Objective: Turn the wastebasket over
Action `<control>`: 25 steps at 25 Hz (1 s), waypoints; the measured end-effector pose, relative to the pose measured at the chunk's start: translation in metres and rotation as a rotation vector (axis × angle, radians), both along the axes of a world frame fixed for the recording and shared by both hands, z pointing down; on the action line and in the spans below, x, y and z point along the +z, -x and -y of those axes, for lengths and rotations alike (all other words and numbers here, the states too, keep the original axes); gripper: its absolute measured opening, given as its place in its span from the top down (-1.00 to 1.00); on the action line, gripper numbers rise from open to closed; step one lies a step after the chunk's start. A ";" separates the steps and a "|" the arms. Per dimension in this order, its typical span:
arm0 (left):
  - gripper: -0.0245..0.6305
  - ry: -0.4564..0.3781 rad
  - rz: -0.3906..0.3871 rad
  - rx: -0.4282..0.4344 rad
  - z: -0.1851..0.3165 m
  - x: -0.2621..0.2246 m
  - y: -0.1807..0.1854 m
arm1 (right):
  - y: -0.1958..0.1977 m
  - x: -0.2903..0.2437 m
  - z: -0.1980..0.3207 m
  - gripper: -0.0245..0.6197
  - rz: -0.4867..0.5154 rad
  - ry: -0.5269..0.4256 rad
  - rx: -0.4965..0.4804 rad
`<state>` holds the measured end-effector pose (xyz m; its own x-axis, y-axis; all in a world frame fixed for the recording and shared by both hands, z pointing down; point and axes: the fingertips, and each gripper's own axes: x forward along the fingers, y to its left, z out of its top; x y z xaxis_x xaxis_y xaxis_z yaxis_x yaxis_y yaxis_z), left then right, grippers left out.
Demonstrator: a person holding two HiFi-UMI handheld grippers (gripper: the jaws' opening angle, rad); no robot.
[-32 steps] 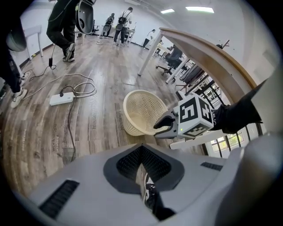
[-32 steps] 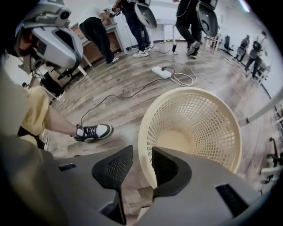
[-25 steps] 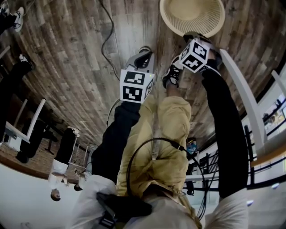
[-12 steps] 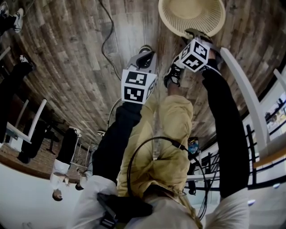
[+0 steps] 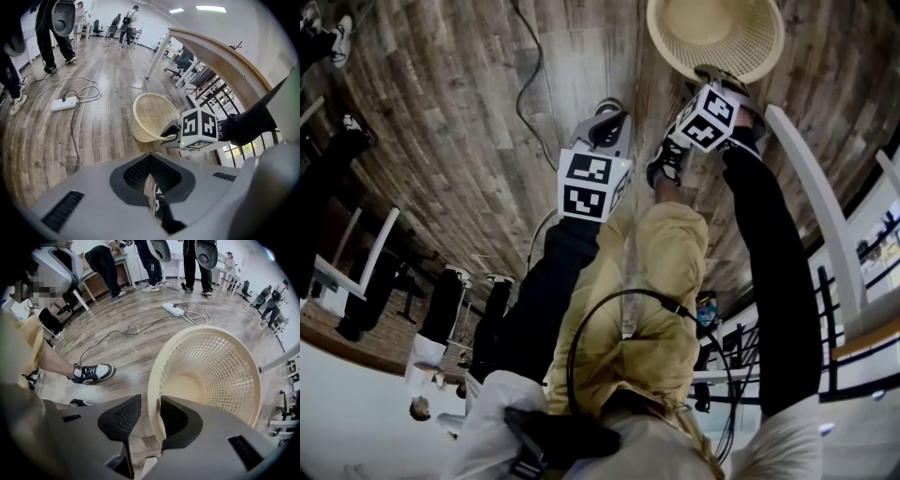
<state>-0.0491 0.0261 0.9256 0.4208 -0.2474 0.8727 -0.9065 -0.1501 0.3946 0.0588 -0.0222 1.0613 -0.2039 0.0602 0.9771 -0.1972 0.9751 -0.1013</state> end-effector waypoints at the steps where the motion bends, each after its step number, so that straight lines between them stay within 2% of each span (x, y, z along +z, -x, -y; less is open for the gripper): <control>1: 0.92 -0.001 -0.001 0.004 0.000 0.001 0.000 | -0.002 0.003 0.003 0.50 -0.010 -0.011 0.000; 2: 0.92 -0.002 -0.001 0.006 0.000 0.002 0.001 | -0.004 0.005 0.005 0.62 -0.018 -0.024 -0.010; 5: 0.92 0.006 0.005 0.000 -0.005 0.004 0.006 | -0.002 -0.001 0.006 0.66 -0.014 -0.041 -0.045; 8: 0.92 0.021 0.011 -0.016 -0.011 0.004 0.009 | -0.001 -0.017 -0.003 0.67 0.017 0.009 -0.039; 13: 0.92 0.022 0.014 -0.007 -0.001 -0.007 0.004 | 0.006 -0.052 -0.021 0.69 0.089 0.158 -0.027; 20: 0.92 -0.012 0.004 0.008 0.022 -0.020 -0.008 | 0.016 -0.080 -0.041 0.70 0.213 0.512 -0.016; 22: 0.92 -0.002 0.007 0.010 0.019 -0.015 -0.009 | 0.020 -0.075 -0.042 0.70 0.230 0.546 -0.021; 25: 0.92 0.015 0.013 0.018 0.013 -0.003 -0.010 | 0.016 -0.055 -0.045 0.70 0.195 0.557 -0.056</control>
<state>-0.0389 0.0128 0.9227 0.4135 -0.2269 0.8818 -0.9089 -0.1604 0.3849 0.0427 0.0232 1.0066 -0.3582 0.5691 0.7402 -0.0734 0.7731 -0.6300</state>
